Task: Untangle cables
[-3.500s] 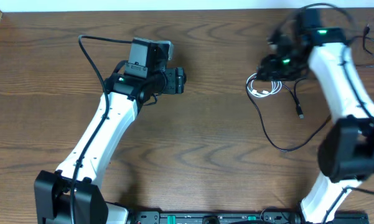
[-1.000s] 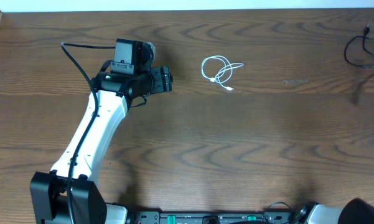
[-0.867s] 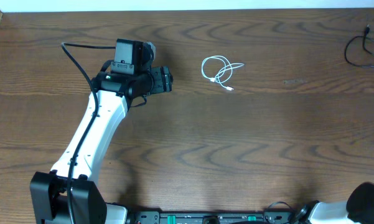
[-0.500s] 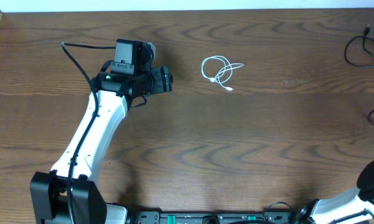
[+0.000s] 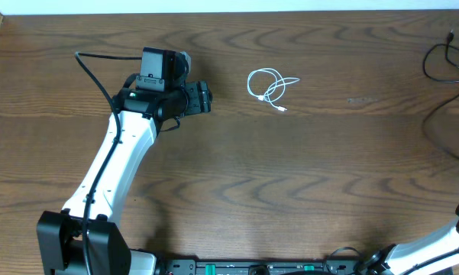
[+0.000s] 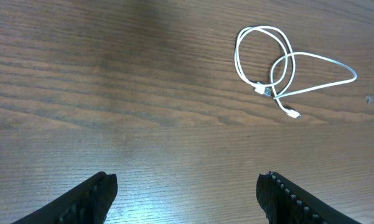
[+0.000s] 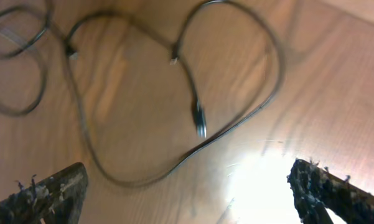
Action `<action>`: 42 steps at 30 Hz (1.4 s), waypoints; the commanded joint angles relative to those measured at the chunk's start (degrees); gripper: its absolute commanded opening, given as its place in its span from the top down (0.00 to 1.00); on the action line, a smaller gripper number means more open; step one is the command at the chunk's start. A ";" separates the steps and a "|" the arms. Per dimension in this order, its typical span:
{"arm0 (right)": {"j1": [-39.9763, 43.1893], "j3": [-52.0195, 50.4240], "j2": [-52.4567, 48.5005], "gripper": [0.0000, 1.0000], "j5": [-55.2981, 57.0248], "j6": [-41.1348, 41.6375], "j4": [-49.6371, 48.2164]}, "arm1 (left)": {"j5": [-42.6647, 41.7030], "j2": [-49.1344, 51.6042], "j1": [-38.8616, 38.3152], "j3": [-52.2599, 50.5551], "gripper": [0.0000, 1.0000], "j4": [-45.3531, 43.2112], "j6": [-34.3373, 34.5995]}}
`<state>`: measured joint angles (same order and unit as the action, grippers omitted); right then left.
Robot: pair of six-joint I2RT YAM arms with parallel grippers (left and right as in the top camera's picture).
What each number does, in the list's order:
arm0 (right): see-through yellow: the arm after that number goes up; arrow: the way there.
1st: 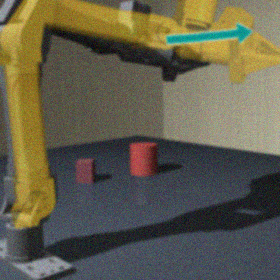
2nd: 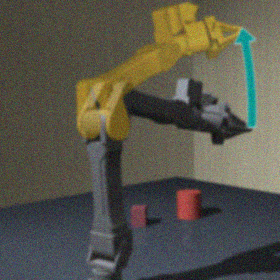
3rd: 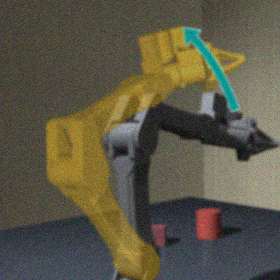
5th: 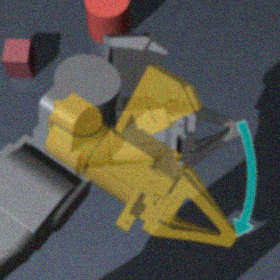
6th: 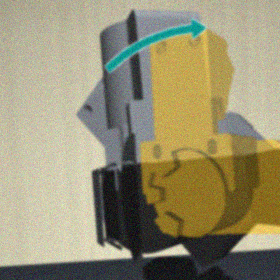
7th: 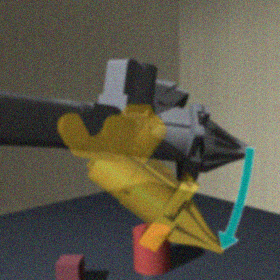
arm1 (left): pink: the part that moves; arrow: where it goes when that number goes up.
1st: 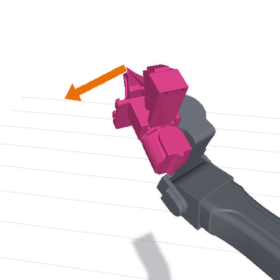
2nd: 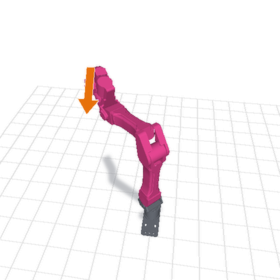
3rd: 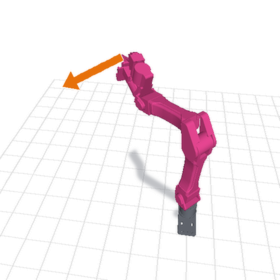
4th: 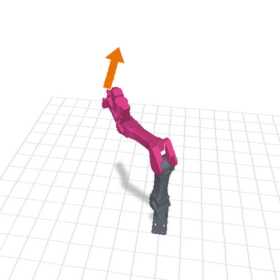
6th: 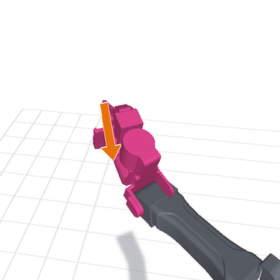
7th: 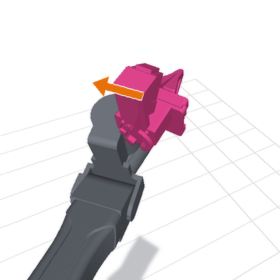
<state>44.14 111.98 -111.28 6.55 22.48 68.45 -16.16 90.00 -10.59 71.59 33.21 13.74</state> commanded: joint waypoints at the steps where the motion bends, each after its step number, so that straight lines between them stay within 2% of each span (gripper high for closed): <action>1: -1.18 0.74 1.79 0.01 -13.14 -6.62 0.74 | 0.22 -0.13 0.24 -0.11 0.22 0.17 0.50; 5: -5.75 0.74 3.28 0.06 -28.81 -14.86 1.11 | 0.26 -0.13 0.24 -0.11 0.23 0.11 0.48; 7: -11.72 0.59 3.15 0.06 -35.93 -18.49 1.20 | 0.44 -0.13 0.24 -0.11 0.23 -0.52 0.24; 13: -30.01 -1.16 0.13 0.05 -35.56 -18.23 -6.08 | 5.77 -0.13 0.24 -0.11 0.23 -0.72 0.24; 15: -36.63 -1.22 -2.97 0.08 -34.99 -14.69 -8.79 | 5.77 -0.13 0.24 -0.11 0.23 -0.66 0.04; 18: -41.38 -1.22 -6.56 0.15 -34.97 -7.80 -11.08 | 5.79 -0.13 0.24 -0.11 0.23 -0.46 0.04; 22: -48.15 -1.22 -13.60 0.30 -34.93 1.68 -16.11 | 5.79 -0.13 0.24 -0.11 0.23 -0.50 0.04; 27: -53.51 -1.22 -18.67 0.33 -30.29 10.38 -21.07 | 5.77 -0.13 0.24 -0.11 0.23 -1.14 0.07; 31: -57.31 -1.22 -22.03 0.43 -24.30 17.42 -22.47 | 5.77 -0.13 0.24 -0.11 0.23 -1.07 0.04; 39: -60.61 -1.25 -24.94 0.48 -19.28 16.74 -23.47 | 5.77 -0.13 0.24 -0.11 0.23 -0.68 0.04; 42: -62.73 -1.25 -25.99 0.54 -13.99 15.37 -22.86 | 5.77 -0.13 0.24 -0.11 0.23 -0.63 0.04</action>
<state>-16.23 110.83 -135.96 -13.74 38.59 45.30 -11.22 90.00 -10.59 71.59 32.45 13.72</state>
